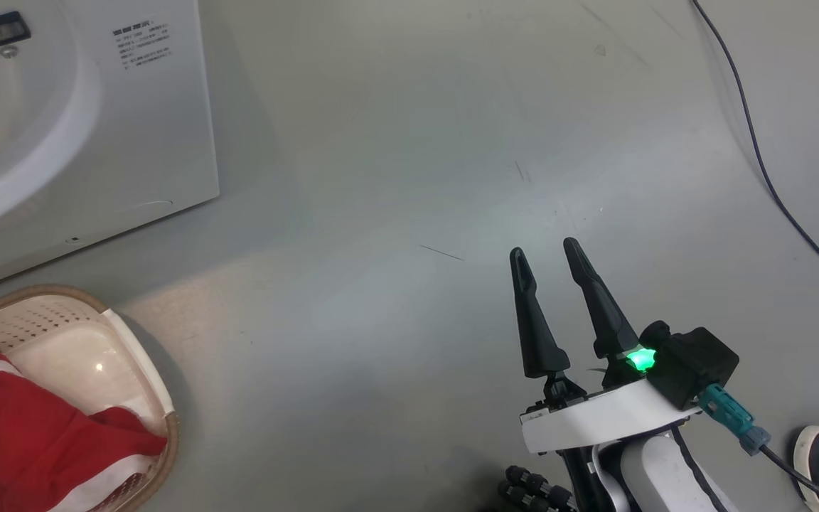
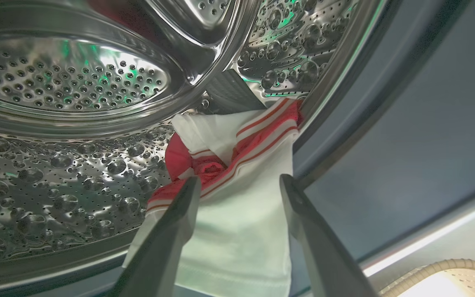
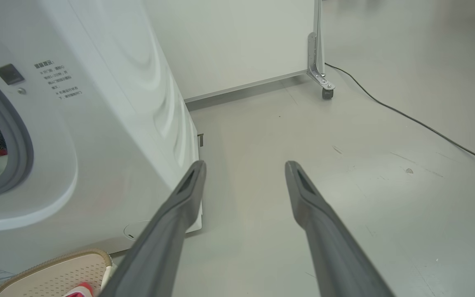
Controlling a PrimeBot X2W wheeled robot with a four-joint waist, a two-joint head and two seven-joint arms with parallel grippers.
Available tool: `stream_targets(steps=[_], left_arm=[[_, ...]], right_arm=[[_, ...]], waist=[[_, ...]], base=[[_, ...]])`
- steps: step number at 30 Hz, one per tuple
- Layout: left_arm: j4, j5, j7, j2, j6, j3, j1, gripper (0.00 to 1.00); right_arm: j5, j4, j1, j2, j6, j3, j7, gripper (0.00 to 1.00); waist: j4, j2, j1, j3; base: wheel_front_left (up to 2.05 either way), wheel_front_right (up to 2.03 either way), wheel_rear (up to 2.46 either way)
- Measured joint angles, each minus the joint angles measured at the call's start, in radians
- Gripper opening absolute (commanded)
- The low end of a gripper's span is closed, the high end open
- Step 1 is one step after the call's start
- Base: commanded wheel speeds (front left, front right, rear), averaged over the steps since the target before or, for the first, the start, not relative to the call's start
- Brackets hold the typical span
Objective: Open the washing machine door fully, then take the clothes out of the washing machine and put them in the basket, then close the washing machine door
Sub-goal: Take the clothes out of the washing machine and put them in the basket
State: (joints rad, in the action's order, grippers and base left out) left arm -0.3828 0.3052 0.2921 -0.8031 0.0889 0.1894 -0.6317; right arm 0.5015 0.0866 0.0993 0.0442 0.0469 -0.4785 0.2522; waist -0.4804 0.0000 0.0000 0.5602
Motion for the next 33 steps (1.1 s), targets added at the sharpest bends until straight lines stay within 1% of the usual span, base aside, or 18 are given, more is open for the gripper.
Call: stream_targets(steps=[3, 6, 7, 11, 17, 19, 21, 23, 27, 29, 33], left_arm=[[-0.016, -0.012, 0.019, -0.034, 0.006, 0.003, -0.037, 1.00], [-0.046, -0.010, 0.056, -0.035, 0.014, 0.007, -0.068, 1.00], [-0.058, -0.003, 0.067, -0.033, 0.015, 0.008, -0.073, 1.00], [-0.096, 0.028, 0.103, -0.030, 0.022, 0.008, -0.101, 1.00], [-0.126, 0.029, 0.144, -0.033, 0.022, 0.016, -0.163, 1.00], [-0.134, 0.025, 0.158, -0.036, 0.024, 0.034, -0.178, 1.00], [-0.136, 0.015, 0.170, -0.037, 0.026, 0.044, -0.195, 1.00], [-0.144, 0.015, 0.181, -0.041, 0.031, 0.050, -0.213, 1.00], [-0.156, 0.008, 0.192, -0.061, 0.032, 0.057, -0.242, 1.00], [-0.174, 0.009, 0.201, -0.060, 0.032, 0.061, -0.257, 1.00], [-0.193, 0.009, 0.209, -0.059, 0.031, 0.073, -0.270, 1.00]], right_arm=[[0.002, 0.004, 0.003, 0.000, 0.009, -0.013, 0.000, 1.00], [0.006, 0.004, 0.006, -0.001, 0.011, -0.015, 0.000, 1.00], [0.007, 0.004, 0.006, -0.001, 0.018, -0.015, 0.000, 1.00], [0.007, 0.004, 0.017, -0.001, 0.018, -0.029, 0.000, 1.00], [0.007, 0.007, 0.021, -0.001, 0.027, -0.033, 0.000, 1.00], [0.007, 0.009, 0.021, -0.001, 0.028, -0.038, 0.000, 1.00], [0.007, 0.011, 0.022, -0.001, 0.028, -0.040, 0.000, 1.00], [0.007, 0.013, 0.025, -0.001, 0.036, -0.044, 0.000, 1.00], [0.005, 0.017, 0.038, -0.002, 0.037, -0.052, 0.000, 1.00], [0.005, 0.020, 0.040, -0.002, 0.044, -0.053, 0.000, 1.00], [-0.001, 0.020, 0.041, -0.002, 0.044, -0.055, 0.000, 1.00]], waist=[[-0.011, 0.0000, 0.0000, 0.016], [-0.020, 0.0000, 0.0000, 0.029], [-0.022, 0.0000, 0.0000, 0.033], [-0.028, 0.0000, 0.0000, 0.047], [-0.037, 0.0000, 0.0000, 0.065], [-0.041, 0.0000, 0.0000, 0.075], [-0.043, 0.0000, 0.0000, 0.082], [-0.045, 0.0000, 0.0000, 0.089], [-0.049, 0.0000, 0.0000, 0.102], [-0.050, 0.0000, 0.0001, 0.107], [-0.051, 0.0000, 0.0000, 0.110]], base=[[0.00, 0.00, 0.00], [0.00, 0.00, 0.00], [0.00, 0.00, 0.00], [0.00, 0.00, 0.00], [0.00, 0.00, 0.00], [0.00, 0.00, 0.00], [0.00, 0.00, 0.00], [0.00, 0.00, 0.00], [0.00, 0.00, 0.00], [0.00, 0.00, 0.00], [0.00, 0.00, 0.00]])
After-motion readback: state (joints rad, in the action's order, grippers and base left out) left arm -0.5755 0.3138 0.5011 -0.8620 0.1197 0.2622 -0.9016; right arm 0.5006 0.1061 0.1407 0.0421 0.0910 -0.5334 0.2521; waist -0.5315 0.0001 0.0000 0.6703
